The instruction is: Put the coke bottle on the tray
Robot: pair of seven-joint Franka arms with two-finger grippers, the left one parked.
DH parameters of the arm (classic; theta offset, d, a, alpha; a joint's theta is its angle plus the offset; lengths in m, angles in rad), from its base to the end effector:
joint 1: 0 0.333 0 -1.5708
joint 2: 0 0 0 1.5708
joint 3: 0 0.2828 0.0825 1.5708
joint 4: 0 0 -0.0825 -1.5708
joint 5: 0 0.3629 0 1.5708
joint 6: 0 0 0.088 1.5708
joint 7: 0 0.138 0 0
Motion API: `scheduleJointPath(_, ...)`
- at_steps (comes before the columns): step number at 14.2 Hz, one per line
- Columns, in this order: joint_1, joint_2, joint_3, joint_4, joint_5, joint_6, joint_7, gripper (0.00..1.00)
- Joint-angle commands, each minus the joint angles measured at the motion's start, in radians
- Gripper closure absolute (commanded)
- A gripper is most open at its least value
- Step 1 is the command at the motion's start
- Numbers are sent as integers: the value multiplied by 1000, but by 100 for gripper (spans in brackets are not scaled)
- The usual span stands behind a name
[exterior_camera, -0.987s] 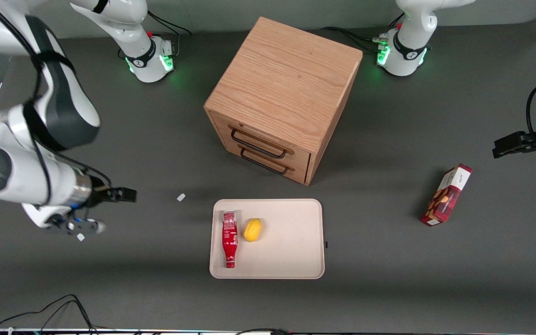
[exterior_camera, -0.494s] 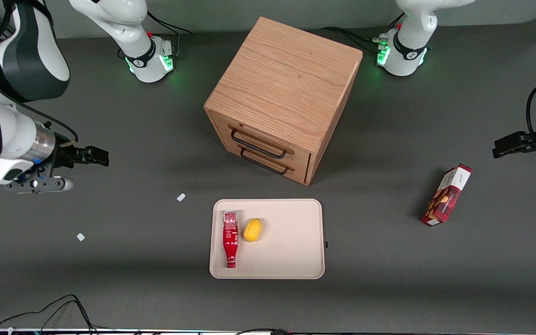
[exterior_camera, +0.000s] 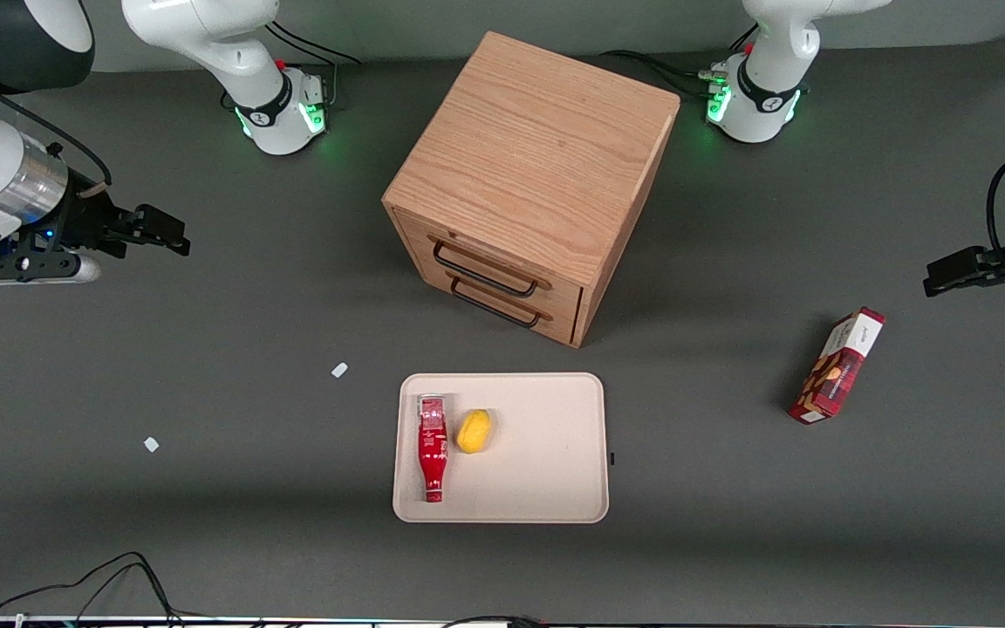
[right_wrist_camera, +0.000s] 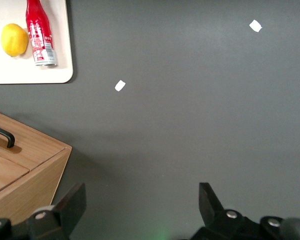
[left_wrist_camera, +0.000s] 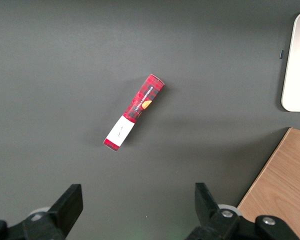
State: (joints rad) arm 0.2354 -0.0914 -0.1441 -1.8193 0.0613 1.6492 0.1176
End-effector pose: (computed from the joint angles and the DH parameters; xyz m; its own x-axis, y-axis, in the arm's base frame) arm 0.5021 0.0521 0.5022 0.9957 -0.0295 -0.0878 -0.0352 -0.9973 -0.0637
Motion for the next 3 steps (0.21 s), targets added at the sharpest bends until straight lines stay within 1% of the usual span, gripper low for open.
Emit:
scheduleJointPath(1,24,2,-26,11,26,6,-9,0)
scheduleJointPath(3,2,7,-23,12,22,6,-13,0)
